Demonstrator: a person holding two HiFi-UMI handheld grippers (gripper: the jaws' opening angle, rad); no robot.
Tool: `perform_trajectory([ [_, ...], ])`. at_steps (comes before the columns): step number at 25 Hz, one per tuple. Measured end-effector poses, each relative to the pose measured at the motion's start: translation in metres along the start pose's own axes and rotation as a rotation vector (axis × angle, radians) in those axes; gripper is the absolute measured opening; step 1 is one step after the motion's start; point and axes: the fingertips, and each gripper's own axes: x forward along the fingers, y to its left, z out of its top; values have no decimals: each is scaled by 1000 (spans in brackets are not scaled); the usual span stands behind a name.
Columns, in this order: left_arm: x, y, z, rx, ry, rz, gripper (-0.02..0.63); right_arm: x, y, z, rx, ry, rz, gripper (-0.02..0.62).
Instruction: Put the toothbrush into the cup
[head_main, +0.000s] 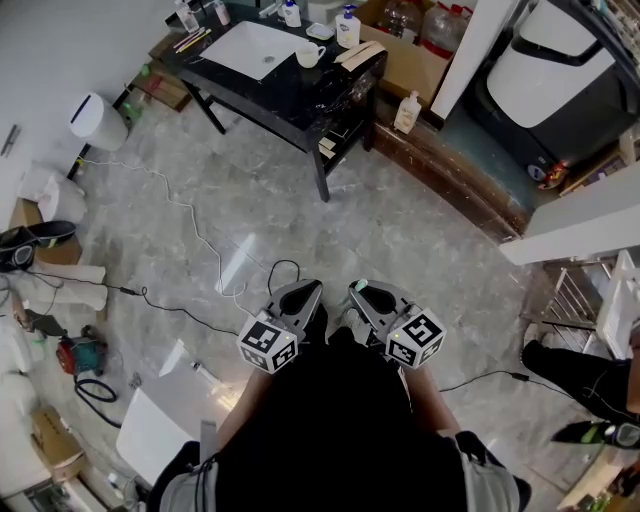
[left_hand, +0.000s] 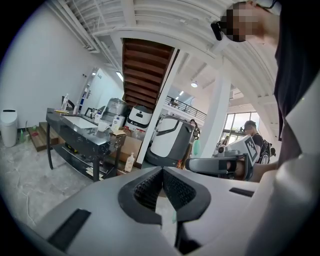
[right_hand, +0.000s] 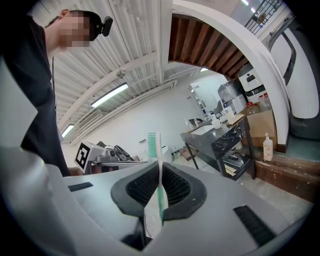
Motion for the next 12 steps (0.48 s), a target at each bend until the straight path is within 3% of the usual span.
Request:
perform_trajectory([
  [12, 12, 82, 37, 30, -14, -34, 9, 78, -16, 34, -21, 17, -34, 29],
])
